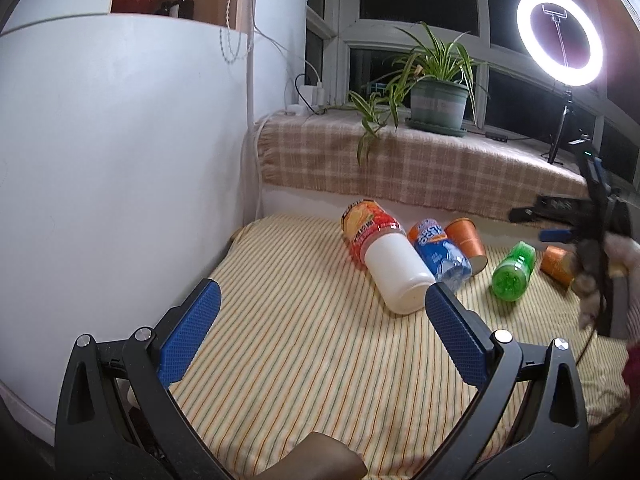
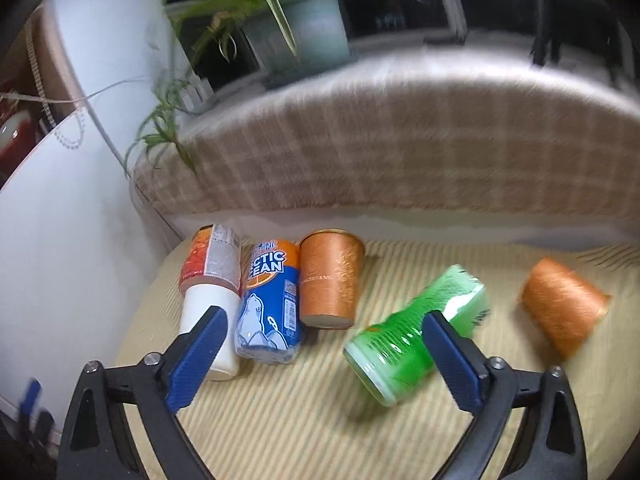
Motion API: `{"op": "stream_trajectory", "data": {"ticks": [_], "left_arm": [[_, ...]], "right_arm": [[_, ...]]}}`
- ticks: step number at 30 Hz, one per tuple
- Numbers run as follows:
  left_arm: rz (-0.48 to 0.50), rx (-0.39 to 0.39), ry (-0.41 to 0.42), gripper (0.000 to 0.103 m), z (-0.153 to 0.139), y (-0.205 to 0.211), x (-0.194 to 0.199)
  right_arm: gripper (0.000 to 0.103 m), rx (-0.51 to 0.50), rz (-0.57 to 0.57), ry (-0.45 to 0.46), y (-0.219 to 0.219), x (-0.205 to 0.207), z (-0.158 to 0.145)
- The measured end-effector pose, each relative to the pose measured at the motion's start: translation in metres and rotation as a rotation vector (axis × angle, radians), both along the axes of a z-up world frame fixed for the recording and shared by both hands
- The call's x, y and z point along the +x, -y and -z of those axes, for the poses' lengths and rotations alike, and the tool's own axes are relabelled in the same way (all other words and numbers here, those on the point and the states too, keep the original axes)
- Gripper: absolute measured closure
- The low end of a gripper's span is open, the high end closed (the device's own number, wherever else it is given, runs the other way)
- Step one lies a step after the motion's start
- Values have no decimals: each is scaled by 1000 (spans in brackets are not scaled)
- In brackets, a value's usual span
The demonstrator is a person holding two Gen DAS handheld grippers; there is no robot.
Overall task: Flip cup upright
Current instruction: 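Move the right tool to the orange cup and close around it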
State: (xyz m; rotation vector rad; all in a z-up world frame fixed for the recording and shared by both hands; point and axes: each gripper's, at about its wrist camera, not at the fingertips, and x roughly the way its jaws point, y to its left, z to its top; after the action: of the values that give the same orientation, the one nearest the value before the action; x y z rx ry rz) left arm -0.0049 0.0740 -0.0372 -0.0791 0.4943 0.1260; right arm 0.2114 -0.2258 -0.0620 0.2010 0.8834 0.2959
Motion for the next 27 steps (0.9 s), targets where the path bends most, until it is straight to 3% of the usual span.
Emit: {"op": "stream_trajectory", "data": {"ticks": [12,27], "left_arm": [[-4,-24,-39,0,8,-8,5],[-36,-36,-52,0,15,-25,8]], "right_arm": [[18,13,-24,-235,-29,87,46],[35,-112,-31,-339,-66,131,94]]}}
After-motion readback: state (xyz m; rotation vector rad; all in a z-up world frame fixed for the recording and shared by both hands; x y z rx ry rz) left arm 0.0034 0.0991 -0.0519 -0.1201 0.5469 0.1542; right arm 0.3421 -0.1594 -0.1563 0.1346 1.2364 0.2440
